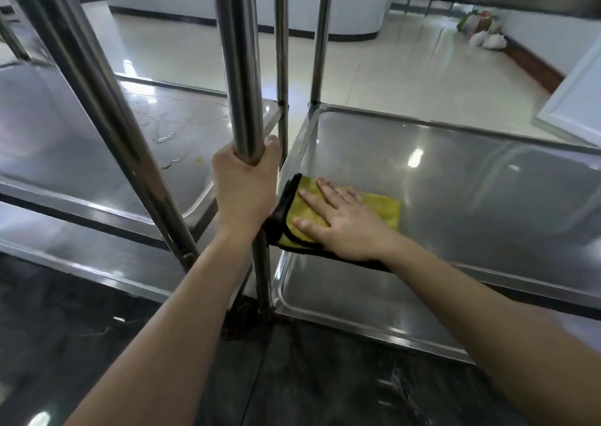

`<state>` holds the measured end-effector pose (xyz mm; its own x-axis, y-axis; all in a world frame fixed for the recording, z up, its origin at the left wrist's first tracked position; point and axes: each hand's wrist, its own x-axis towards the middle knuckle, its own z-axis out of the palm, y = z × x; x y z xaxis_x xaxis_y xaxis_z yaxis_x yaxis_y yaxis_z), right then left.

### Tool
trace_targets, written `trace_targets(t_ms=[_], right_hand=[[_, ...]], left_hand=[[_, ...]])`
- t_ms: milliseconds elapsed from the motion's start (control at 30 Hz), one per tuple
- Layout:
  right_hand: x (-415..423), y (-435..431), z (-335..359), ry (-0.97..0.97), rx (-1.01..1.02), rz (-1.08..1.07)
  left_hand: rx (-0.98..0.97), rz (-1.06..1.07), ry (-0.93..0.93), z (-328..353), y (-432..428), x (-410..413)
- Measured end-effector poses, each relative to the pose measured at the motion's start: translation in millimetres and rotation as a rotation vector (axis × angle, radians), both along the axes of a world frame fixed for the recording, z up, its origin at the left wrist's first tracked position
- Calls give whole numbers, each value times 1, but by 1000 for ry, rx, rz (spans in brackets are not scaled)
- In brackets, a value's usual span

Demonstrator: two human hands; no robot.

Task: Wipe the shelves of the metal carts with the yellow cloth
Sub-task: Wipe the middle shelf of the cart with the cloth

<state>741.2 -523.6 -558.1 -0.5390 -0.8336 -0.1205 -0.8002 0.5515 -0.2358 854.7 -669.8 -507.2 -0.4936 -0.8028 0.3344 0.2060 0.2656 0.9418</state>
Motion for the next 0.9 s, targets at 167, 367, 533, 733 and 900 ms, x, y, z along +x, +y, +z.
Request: trace_targets(t_ms=[167,367,533,733,900], right_hand=[[-72,-29,9,58,-6,-15],[-137,-68,13,84,20,-169],[-24,23,6,22,3,1],[-54,31,7,45,6,14],[-172,-37,11,97,30,-249]], left_hand=[[-32,59,7,-12,1,-3],[-92,108,30,-13,-5,-8],[-45,91,2,-7,1,-2],[-50,77,8,-13,-1,-1],[-91,80,20,-12,-2,-5]])
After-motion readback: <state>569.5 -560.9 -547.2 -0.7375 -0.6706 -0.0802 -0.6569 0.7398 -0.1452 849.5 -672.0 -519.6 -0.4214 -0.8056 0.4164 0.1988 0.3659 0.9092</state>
